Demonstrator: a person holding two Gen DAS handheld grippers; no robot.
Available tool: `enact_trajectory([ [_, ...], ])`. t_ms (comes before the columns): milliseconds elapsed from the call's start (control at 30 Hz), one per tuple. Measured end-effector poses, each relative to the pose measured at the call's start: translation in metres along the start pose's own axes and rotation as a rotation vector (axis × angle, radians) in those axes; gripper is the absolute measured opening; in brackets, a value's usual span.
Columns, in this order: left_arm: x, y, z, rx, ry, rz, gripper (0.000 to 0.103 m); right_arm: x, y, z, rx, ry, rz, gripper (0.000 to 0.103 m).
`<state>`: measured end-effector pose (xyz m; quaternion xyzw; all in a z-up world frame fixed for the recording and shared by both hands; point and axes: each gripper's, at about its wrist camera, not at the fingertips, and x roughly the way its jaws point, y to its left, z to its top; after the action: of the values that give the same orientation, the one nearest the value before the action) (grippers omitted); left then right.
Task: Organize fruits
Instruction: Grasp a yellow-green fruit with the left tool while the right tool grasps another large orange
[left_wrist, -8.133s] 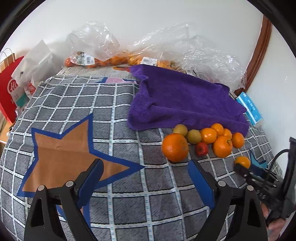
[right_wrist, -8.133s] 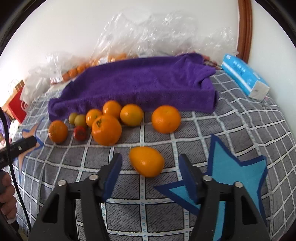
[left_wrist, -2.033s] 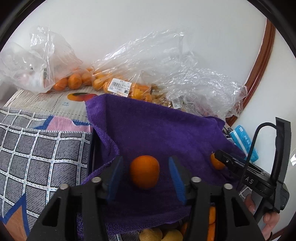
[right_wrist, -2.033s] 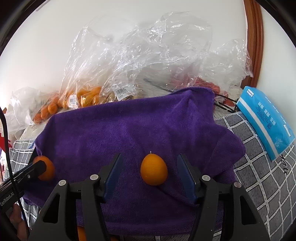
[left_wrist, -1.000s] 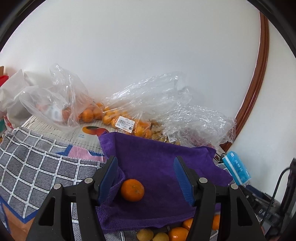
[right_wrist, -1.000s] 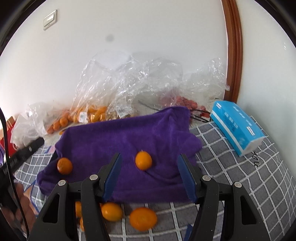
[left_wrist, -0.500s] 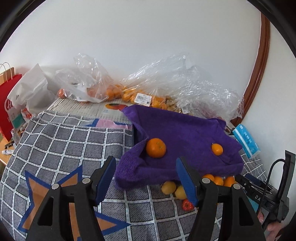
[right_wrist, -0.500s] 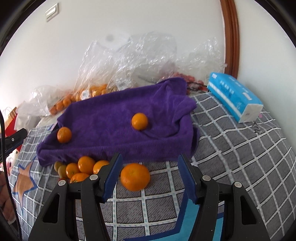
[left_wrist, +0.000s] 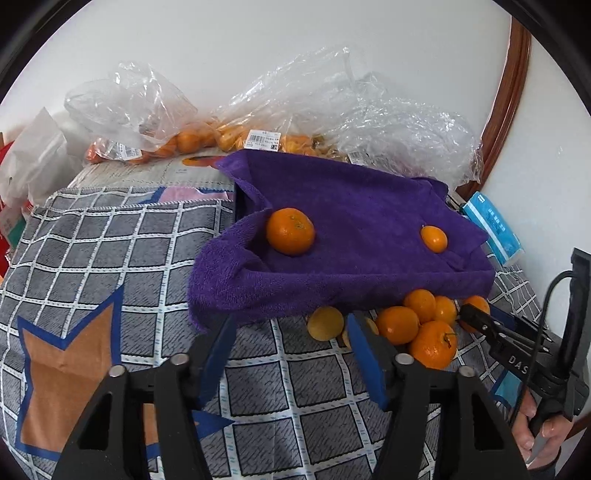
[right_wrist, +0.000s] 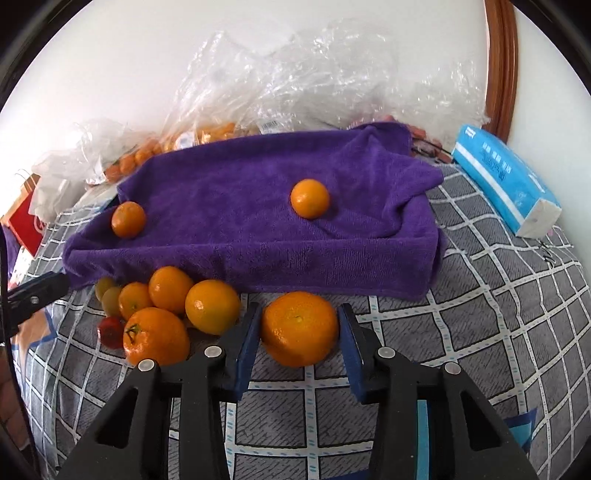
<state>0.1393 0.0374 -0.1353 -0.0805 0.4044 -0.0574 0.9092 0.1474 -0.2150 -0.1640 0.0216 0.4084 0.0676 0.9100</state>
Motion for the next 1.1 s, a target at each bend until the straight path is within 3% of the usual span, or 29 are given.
enact_trajectory([
  [67, 0.007, 0.001, 0.002, -0.018, 0.030, -0.009, 0.043, -0.003, -0.004, 0.000, 0.016, -0.010, -0.001, 0.041],
  [133, 0.014, 0.002, 0.003, -0.035, 0.054, -0.033, 0.040, -0.005, -0.008, 0.000, 0.033, -0.015, 0.007, 0.041],
  [433, 0.033, 0.001, 0.003, -0.080, 0.095, -0.098, 0.040, -0.003, -0.019, 0.001, 0.092, -0.004, 0.034, 0.041],
  [533, 0.034, -0.001, 0.004, -0.081, 0.092, -0.139, 0.022, -0.003, -0.019, 0.001, 0.086, -0.005, 0.031, 0.041],
  [867, 0.019, 0.009, 0.001, -0.050, 0.098, -0.056, 0.022, -0.004, -0.022, 0.001, 0.094, -0.012, 0.030, 0.041],
  [1033, 0.027, 0.004, -0.005, -0.017, 0.084, -0.034, 0.036, -0.003, -0.024, 0.001, 0.096, -0.014, 0.033, 0.041],
  [1100, 0.027, 0.000, -0.008, 0.015, 0.059, -0.005, 0.030, -0.001, -0.024, 0.001, 0.097, -0.007, 0.034, 0.041],
])
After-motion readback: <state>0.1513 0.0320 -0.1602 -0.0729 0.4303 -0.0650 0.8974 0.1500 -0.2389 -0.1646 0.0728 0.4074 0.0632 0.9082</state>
